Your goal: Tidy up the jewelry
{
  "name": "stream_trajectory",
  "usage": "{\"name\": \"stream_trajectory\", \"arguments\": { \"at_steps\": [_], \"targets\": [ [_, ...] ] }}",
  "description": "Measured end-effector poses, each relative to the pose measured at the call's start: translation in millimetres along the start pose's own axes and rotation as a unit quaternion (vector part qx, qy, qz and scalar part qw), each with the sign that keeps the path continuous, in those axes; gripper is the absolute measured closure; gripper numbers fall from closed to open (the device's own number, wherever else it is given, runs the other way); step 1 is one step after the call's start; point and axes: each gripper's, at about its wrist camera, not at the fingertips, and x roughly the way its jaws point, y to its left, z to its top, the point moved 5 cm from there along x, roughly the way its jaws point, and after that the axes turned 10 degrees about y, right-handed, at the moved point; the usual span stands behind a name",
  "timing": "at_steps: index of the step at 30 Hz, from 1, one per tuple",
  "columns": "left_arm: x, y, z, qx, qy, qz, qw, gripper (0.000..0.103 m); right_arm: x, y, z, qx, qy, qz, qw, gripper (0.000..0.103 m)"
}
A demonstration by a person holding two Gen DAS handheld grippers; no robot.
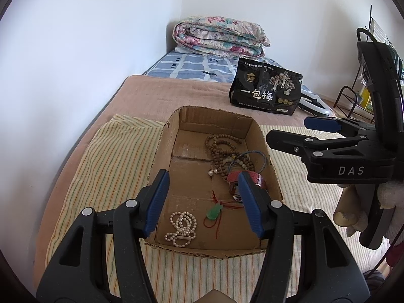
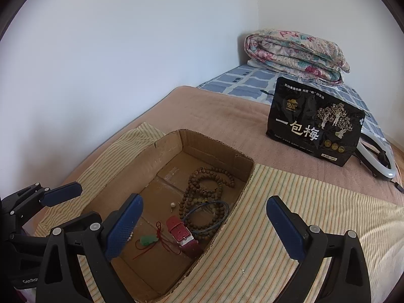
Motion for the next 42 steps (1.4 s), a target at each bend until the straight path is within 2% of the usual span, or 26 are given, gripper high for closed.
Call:
{"name": "stream_trajectory", "arguments": {
  "at_steps": [10, 13, 22, 25, 31, 35, 39, 42],
  "targets": [
    [-35.8, -13.2, 2.9, 0.005, -0.026, 0.001, 0.9997, 0.045, -31.9, -2.4, -5.0, -0.001, -0.019, -0.005, 1.000, 0.004],
    [-52.2, -18.9, 2.1, 0.011, -0.039, 0.005, 0.9992, 0.035, -43.9, -2.1, -7.4, -0.002, -0.027, -0.006, 1.000, 0.004],
    [-95.8, -28.9, -1.3, 0.018, -0.064, 0.022, 0.9975, 0.034, -87.1, 0.4, -14.9, -0.015, -0.056, -0.016, 0.998, 0.000],
    [-108.5, -29.0, -3.3, 0.011, -0.068, 0.022, 0.9974, 0.026, -101.6, 0.5, -18.8, -0.016, -0.064, -0.020, 0.998, 0.000],
    [-127.1, -34.7, -5.6, 0.009, -0.075, 0.028, 0.9967, 0.025, -126.7, -3.9, -27.2, -0.005, -0.075, -0.019, 0.997, 0.000],
    [-139.0, -40.2, -7.6, 0.008, -0.080, 0.031, 0.9963, 0.018, -141.5, -9.0, -36.2, 0.003, -0.081, -0.027, 0.996, 0.000],
    [-151.6, -46.3, -9.9, 0.010, -0.087, 0.031, 0.9957, 0.017, -156.1, -15.2, -45.2, 0.012, -0.088, -0.028, 0.996, 0.000],
    [-158.6, -49.8, -11.2, 0.010, -0.093, 0.033, 0.9950, 0.009, -165.6, -18.8, -50.5, 0.017, -0.092, -0.028, 0.995, 0.000]
  ]
}}
